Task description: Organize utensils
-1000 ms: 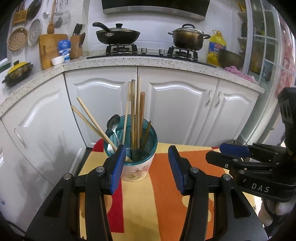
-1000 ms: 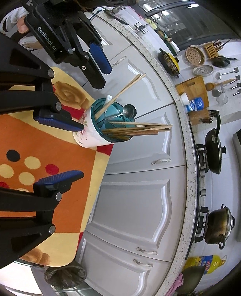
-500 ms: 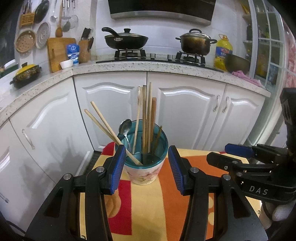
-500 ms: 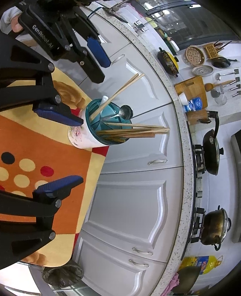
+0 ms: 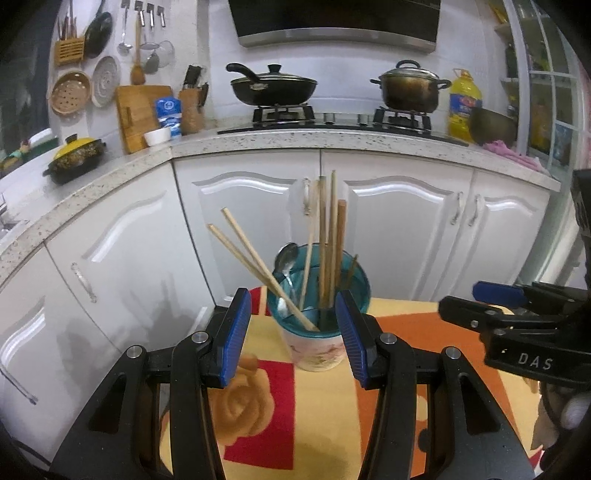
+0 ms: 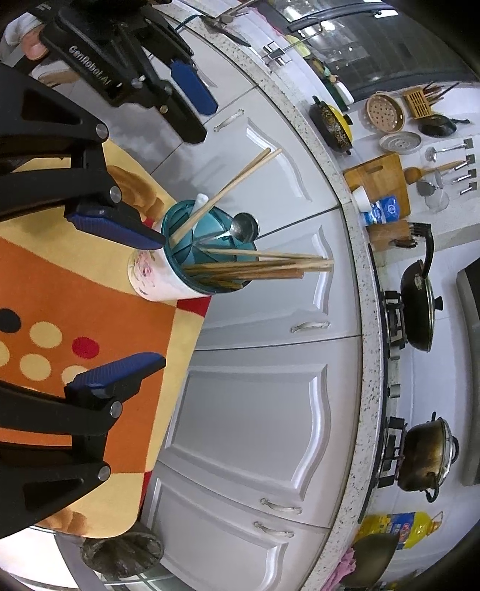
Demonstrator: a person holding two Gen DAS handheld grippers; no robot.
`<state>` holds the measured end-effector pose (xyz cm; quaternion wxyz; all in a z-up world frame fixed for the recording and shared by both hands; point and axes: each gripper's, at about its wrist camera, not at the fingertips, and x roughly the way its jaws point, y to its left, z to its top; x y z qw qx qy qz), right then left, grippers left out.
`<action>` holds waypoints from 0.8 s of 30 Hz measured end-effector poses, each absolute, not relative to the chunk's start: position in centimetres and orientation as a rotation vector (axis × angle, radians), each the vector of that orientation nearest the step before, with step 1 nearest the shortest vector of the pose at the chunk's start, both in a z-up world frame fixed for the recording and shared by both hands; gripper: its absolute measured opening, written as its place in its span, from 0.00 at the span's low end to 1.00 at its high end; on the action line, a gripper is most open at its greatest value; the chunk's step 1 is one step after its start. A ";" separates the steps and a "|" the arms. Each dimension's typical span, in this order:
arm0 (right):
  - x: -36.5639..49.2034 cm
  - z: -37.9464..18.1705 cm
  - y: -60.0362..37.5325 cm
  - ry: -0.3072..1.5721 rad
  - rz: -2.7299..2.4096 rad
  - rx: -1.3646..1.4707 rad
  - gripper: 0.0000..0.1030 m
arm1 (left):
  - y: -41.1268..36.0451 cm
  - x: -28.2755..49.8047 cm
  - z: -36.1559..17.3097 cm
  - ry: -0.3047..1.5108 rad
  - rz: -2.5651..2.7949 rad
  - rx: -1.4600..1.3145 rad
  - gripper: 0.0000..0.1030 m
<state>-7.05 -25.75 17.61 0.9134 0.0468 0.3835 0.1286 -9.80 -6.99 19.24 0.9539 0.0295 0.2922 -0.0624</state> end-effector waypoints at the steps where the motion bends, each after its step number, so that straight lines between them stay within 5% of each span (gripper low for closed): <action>1: -7.0 17.5 -25.9 0.794 0.261 0.101 0.54 | -6.8 -9.7 19.2 0.597 -0.125 0.056 0.46; 24: -5.8 18.4 -24.3 0.793 0.265 0.076 0.55 | -5.8 -8.4 19.6 0.610 -0.117 0.030 0.46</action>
